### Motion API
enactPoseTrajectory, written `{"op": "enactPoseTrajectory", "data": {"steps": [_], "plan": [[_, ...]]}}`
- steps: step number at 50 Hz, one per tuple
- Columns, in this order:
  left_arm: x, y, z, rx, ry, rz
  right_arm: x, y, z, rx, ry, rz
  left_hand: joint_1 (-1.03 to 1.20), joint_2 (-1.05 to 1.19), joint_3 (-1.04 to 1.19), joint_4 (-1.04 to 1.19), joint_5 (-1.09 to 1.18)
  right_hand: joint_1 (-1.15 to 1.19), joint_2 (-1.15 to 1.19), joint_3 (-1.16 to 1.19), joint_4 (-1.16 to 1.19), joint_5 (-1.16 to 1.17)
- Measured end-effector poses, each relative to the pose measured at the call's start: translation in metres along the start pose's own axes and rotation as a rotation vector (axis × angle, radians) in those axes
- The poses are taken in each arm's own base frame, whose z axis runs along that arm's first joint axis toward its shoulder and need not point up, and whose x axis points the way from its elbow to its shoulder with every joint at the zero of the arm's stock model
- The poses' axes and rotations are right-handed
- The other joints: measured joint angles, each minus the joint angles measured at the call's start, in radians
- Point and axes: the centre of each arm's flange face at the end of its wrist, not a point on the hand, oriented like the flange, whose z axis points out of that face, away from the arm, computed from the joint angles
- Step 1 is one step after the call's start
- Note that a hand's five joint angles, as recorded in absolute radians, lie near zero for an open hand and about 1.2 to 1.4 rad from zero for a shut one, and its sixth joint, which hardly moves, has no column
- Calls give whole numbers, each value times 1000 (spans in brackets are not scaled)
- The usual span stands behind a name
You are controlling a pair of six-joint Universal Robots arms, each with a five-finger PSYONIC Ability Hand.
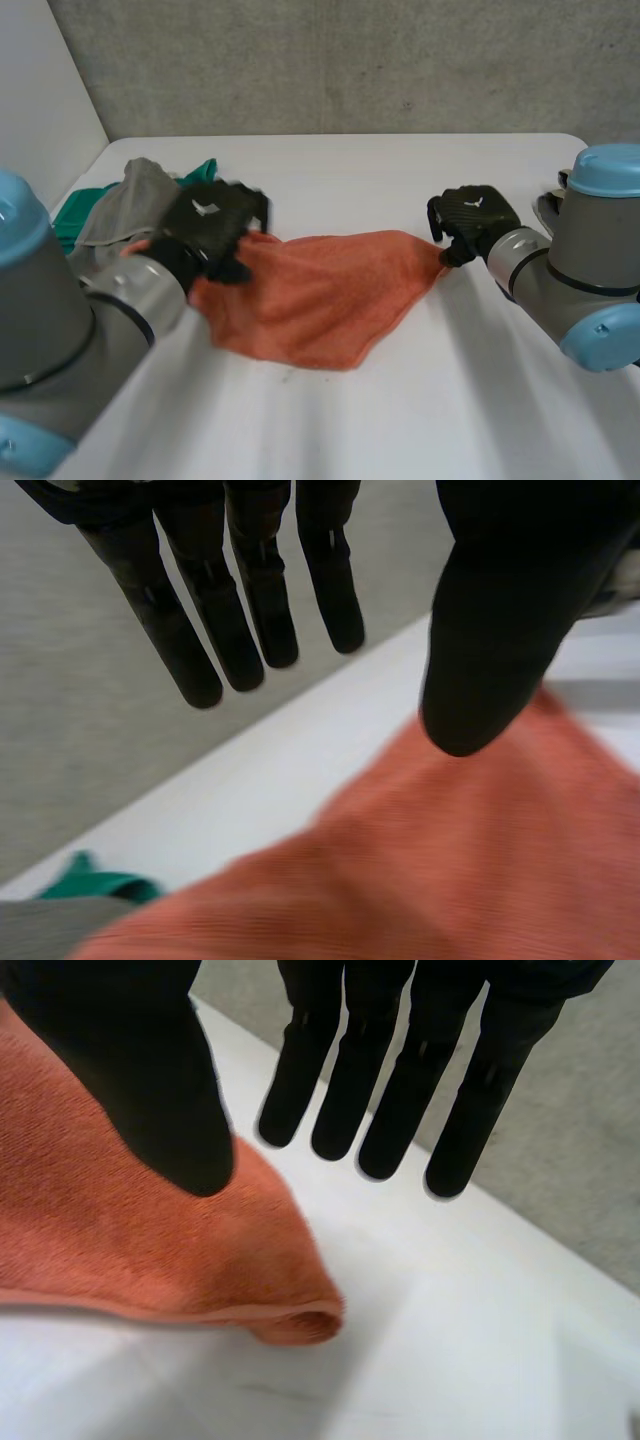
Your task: Fold the laundry.
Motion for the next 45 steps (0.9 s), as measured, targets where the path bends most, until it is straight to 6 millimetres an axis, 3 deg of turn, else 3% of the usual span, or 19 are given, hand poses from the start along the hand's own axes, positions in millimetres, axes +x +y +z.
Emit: {"op": "enactPoseTrajectory", "data": {"steps": [5, 11, 28, 45], "plan": [[42, 21, -17, -52, 165, 18, 6, -11, -10, 48, 68, -9, -233, -236, -245, -250, -253, -223, -224, -241, -243, -255], [72, 46, -20, -107, 260, 68, 9, -20, -16, 103, 94, -13, -235, -248, -259, -264, -264, -234, -244, -261, -265, -283], [85, 83, 26, -161, 259, 192, -1, 6, -28, 20, 2, 41, -67, -87, -97, -87, -88, -282, -291, -304, -309, -330], [89, 99, 54, -162, 232, 278, 4, 4, -37, 40, -5, 54, -5, -23, -35, -22, -30, -282, -291, -304, -309, -330]]}}
